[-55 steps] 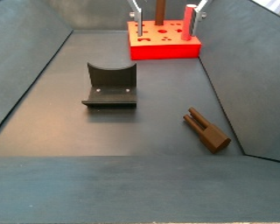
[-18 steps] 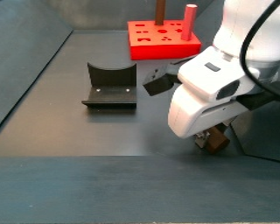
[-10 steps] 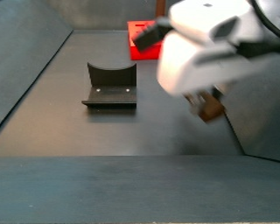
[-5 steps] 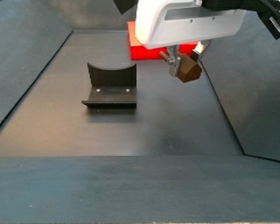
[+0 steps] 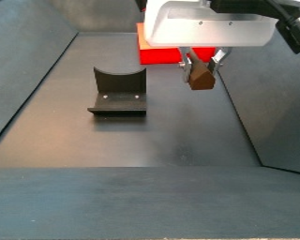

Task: Pick up the 3 prong object. Move up. Rotate the 3 prong object. Place the 3 prong object on the fixture. Regrasp the 3 prong object. Move to above the board. Insert the 3 prong object.
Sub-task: Rotate the 3 prong object.

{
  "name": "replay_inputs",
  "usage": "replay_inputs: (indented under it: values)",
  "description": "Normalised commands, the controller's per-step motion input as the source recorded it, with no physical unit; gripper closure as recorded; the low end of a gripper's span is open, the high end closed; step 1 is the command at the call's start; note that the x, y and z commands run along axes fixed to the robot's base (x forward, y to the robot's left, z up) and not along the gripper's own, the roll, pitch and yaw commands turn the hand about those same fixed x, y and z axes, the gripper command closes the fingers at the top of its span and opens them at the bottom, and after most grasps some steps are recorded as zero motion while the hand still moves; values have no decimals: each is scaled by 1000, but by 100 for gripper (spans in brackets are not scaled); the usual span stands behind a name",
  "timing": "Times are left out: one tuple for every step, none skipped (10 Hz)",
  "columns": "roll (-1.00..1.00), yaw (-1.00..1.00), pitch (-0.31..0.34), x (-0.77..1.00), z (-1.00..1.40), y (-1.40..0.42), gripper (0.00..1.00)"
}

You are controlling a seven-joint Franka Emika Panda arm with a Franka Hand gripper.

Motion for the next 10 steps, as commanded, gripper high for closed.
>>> replay_inputs:
  values:
    - [-4, -1000, -2, 2, -10, 23, 100]
    - [-4, -1000, -2, 3, -10, 22, 100]
    - [-4, -1000, -2, 3, -9, 22, 100]
    - [-5, -1000, -2, 4, -9, 21, 100]
    - [-5, -1000, -2, 4, -9, 21, 100]
    - [-5, -1000, -2, 4, -9, 21, 100]
    - [-5, -1000, -2, 4, -9, 21, 100]
    - [-5, -1000, -2, 4, -9, 20, 100]
    - [-5, -1000, -2, 5, -8, 20, 100]
    - [-5, -1000, -2, 5, -8, 20, 100]
